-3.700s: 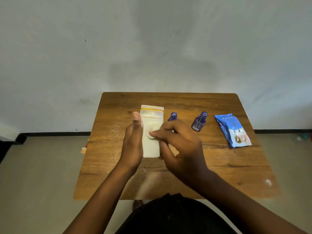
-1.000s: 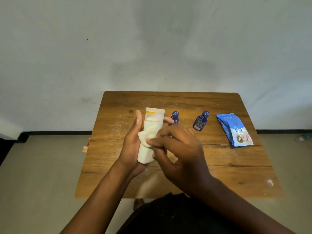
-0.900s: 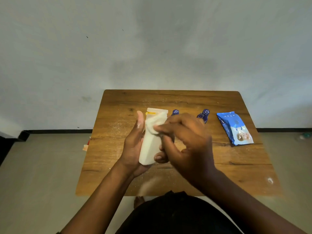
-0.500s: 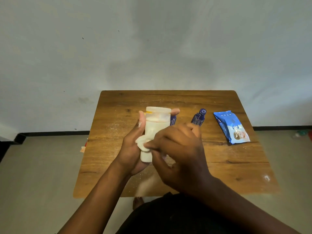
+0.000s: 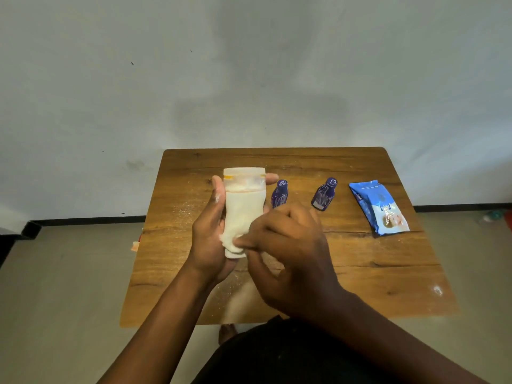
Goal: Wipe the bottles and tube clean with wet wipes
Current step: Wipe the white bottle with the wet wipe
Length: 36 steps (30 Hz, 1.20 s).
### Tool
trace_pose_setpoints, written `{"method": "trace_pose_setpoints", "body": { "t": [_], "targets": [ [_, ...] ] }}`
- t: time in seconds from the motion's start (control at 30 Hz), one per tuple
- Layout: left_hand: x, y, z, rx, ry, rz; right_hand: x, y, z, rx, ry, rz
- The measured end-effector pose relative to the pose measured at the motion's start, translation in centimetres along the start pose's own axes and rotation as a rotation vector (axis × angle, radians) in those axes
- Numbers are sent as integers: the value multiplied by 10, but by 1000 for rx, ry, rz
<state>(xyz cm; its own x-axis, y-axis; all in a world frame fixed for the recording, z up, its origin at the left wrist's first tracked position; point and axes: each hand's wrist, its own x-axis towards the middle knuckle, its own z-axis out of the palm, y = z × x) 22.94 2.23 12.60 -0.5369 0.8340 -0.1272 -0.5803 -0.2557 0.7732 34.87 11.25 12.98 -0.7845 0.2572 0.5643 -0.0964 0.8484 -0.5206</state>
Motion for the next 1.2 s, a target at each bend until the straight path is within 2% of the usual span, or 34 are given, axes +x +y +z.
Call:
{"method": "trace_pose_setpoints", "body": {
  "t": [0.07,0.17,0.23,0.33,0.5,0.6,0.7,0.93,1.1,1.2],
  "targets": [
    [-3,-2,-1,16,10,4,3,4,-1,0,8,-7],
    [-7,-6,3,30,95,8,22,12,-7,24,187,93],
    [-11,-8,6,20,87,-12,34,15,-12,79,244,162],
    [-11,-9,4,-55,135,-7,35,11,-11,138,228,167],
    [-12,-12,-6,-87,127,27,14,-2,-2,18,98,-3],
    [-14,-11,-4,-71,132,-11,21,7,-6,70,206,126],
    [-16,-9,0,-74,32,-56,30,10,-13,135,263,204],
    [-10,-4,3,-64,67,5,11,-4,-5,11,94,-61],
    [-16,-11,11,-45,139,33,30,6,-14,27,243,99],
    [-13,-11,10,-68,179,41,32,5,-16,-15,210,90]
  ]
}}
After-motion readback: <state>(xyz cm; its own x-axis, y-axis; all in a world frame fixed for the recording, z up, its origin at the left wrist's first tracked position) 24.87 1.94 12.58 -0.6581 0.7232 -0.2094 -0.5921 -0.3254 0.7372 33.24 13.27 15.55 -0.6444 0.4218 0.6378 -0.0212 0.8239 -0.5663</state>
